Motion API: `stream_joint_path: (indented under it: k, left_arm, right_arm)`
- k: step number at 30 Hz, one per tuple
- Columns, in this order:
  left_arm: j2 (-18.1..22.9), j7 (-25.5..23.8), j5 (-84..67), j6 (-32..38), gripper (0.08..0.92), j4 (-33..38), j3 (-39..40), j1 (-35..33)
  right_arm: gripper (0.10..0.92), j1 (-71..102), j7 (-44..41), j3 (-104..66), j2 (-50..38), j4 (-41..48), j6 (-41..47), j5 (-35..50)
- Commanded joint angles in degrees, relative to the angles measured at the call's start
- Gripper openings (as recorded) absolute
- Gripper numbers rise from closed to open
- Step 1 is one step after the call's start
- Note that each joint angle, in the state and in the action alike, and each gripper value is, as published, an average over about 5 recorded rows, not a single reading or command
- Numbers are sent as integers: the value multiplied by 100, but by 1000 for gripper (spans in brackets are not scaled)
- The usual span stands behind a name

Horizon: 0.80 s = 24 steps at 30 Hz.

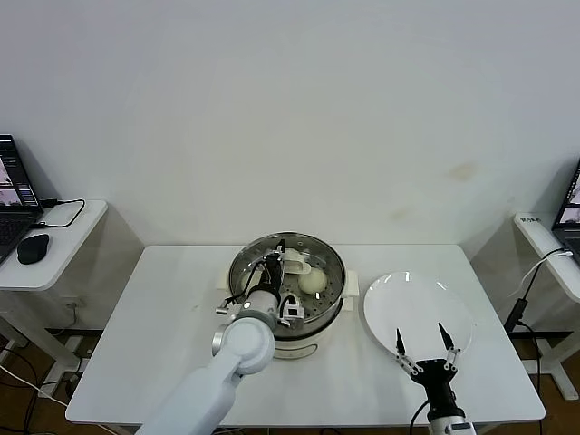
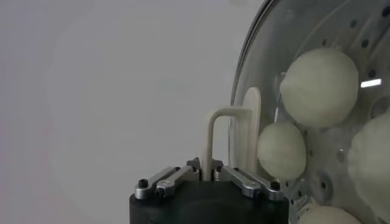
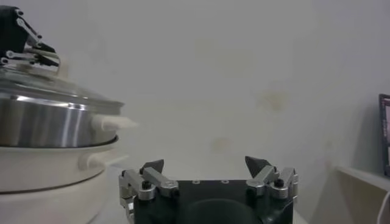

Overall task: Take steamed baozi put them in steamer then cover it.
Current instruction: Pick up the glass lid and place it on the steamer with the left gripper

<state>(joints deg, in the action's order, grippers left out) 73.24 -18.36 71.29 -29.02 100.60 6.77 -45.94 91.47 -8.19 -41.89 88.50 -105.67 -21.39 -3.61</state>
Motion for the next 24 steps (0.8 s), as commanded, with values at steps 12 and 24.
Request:
stream_joint_path:
  k: [12,24]
  left_arm:
    - [-426,209,-254,50,453,998,-332,-705]
    - [-1254,1224,-2561,566,786,3086,-1317,-2770]
  right_arm:
    - [822,29,-14,53,-2,-25,-6,-33]
    - [823,189,-14,46,-166,-136,-47,35]
